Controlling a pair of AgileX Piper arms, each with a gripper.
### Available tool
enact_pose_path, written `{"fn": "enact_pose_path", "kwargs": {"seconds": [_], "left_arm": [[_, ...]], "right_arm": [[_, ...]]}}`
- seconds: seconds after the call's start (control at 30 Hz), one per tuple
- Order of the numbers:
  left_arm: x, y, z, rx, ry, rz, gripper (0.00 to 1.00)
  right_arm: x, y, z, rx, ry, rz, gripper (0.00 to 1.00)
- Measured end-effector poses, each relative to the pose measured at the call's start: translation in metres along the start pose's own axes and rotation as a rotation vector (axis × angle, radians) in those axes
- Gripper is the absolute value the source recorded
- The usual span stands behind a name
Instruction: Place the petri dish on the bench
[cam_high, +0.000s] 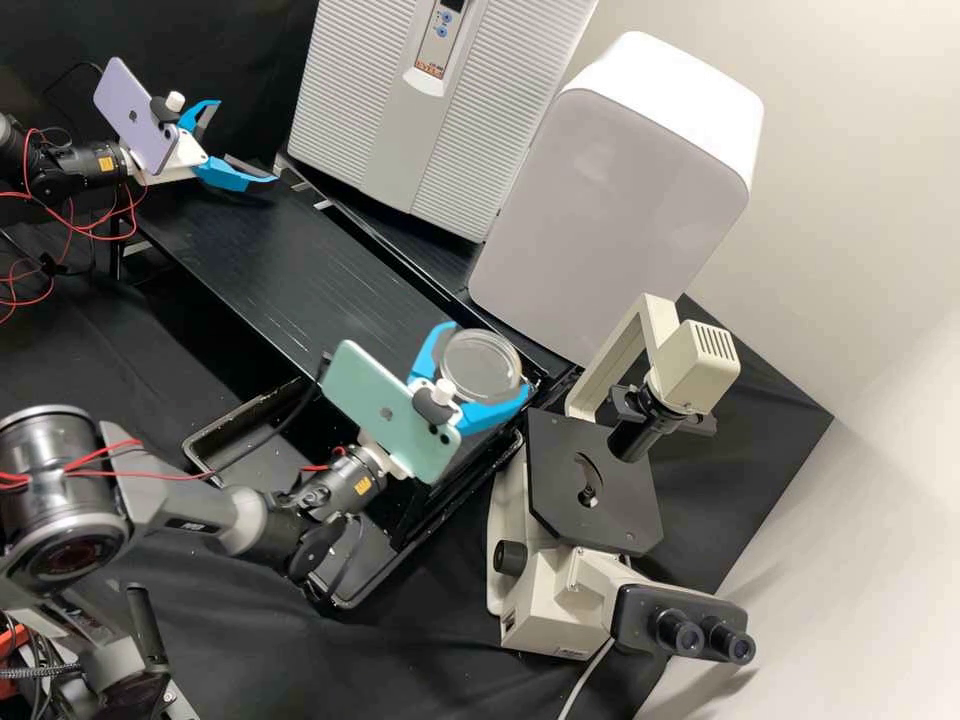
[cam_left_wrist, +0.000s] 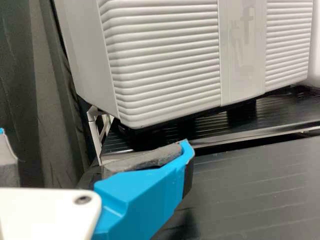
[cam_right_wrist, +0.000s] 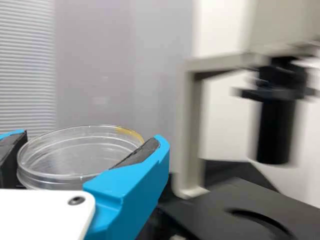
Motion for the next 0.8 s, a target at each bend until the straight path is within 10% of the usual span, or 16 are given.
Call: {"fn": "enact_pose_path", "kwargs": {"seconds": [0.23,0.8], "left_arm": [[0.0,0.0,0.0,0.0,0.0,0.0,1.0],[0.0,0.0,0.0,0.0,0.0,0.0,1.0]], "right_arm": [[-0.001,-0.032,-0.026,-0.055,0.106,-0.107,0.0],[0.012,-0.051,0.02,-0.043,-0.12,-0.131,0.0]]}}
